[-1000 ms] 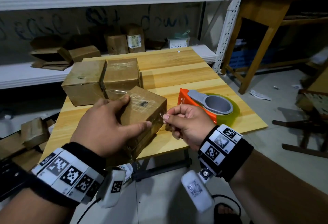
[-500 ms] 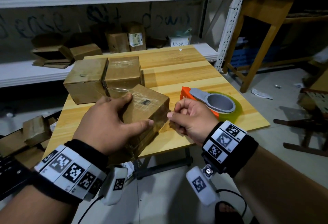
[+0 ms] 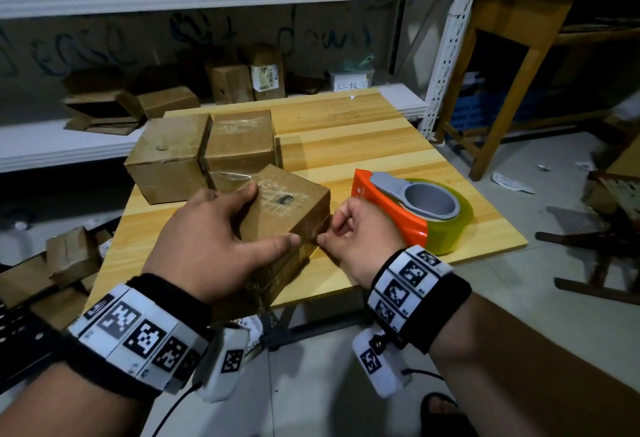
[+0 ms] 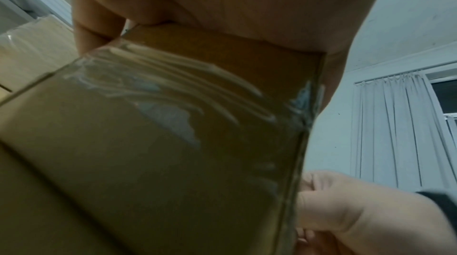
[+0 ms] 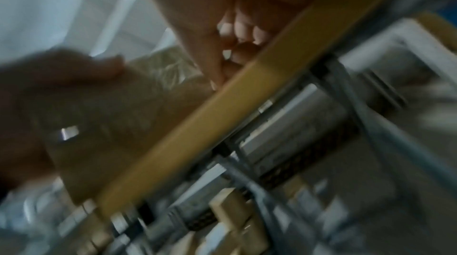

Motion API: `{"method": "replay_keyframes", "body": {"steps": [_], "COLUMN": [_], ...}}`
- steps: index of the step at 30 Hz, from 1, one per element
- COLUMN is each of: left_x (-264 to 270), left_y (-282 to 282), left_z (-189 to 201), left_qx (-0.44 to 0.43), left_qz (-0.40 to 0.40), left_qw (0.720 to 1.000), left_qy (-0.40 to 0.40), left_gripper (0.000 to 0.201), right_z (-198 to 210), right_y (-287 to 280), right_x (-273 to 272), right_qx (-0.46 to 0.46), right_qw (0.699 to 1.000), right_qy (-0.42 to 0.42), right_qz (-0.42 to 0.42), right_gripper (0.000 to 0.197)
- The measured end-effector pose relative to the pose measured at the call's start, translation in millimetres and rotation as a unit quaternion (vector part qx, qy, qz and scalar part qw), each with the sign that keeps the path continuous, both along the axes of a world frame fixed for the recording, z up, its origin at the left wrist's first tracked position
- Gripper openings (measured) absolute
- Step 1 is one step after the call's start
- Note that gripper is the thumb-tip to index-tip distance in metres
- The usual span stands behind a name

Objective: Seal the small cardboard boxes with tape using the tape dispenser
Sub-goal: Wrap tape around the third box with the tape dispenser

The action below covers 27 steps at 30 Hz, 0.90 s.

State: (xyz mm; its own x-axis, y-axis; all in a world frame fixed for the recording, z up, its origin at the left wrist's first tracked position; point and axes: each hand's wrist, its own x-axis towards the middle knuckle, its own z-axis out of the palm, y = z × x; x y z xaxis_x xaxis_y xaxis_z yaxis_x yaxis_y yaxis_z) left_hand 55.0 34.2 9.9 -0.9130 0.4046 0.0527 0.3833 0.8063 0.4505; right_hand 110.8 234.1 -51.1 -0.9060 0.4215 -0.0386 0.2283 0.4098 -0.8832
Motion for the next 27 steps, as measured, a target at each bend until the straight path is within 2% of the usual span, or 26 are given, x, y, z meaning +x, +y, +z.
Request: {"method": "replay_keyframes", "body": {"steps": [2,5,7,10,13,17,20,24,27], "left_x": [-0.2,-0.8,-1.4,-3.6,-6.6,-9.9,-10.5,-11.6,-13.3], "left_y": [-0.5,-1.6,-1.8,-3.1,-7.4,-15.6,-17.2,-18.3,-21.1], "left_z": [0.3,0.0,-0.9,-2.3,-1.0,3.0,5.4,5.5,5.9], "left_qx": [0.001,0.003,0.002,-0.014,-0.042,-0.070,-0.065,-0.043,-0.020], "left_qz": [-0.001,-0.005,-0.007,-0.021,-0.049,-0.073,-0.079,-0.078,-0.078], "left_qw": [1.000,1.000,1.000,1.000,0.998,0.995,0.994,0.996,0.996], "left_qy": [-0.001,-0.001,0.001,0.009,0.000,-0.014,-0.025,-0.024,-0.034], "left_gripper": [0.122,0.122,0.122,0.126,0.134,0.146,0.150,0.138,0.134], "right_z": [-0.6,5.6,9.3,9.7,3.3,-11.6,-6.6,-5.9,-4.0], "right_y": [-3.9,-7.4,-10.0,-15.3,-25.7,-27.5,-16.5,-4.6,-1.4], "right_x": [2.0,2.4,0.5,-3.8,-7.5,-11.6,-7.7,-1.8,0.3], "right_qx": [0.005,-0.092,-0.139,-0.136,-0.145,-0.153,-0.179,-0.194,-0.142], "right_qw": [0.999,0.987,0.978,0.984,0.986,0.981,0.976,0.971,0.978], "right_qy": [0.032,0.110,0.134,0.111,0.075,0.104,0.092,0.061,0.040], "right_qz": [-0.015,-0.070,-0.080,-0.037,0.025,0.048,0.079,0.123,0.149], "right_gripper": [0.027,0.021,0.040,0.068,0.082,0.098,0.111,0.097,0.099]}}
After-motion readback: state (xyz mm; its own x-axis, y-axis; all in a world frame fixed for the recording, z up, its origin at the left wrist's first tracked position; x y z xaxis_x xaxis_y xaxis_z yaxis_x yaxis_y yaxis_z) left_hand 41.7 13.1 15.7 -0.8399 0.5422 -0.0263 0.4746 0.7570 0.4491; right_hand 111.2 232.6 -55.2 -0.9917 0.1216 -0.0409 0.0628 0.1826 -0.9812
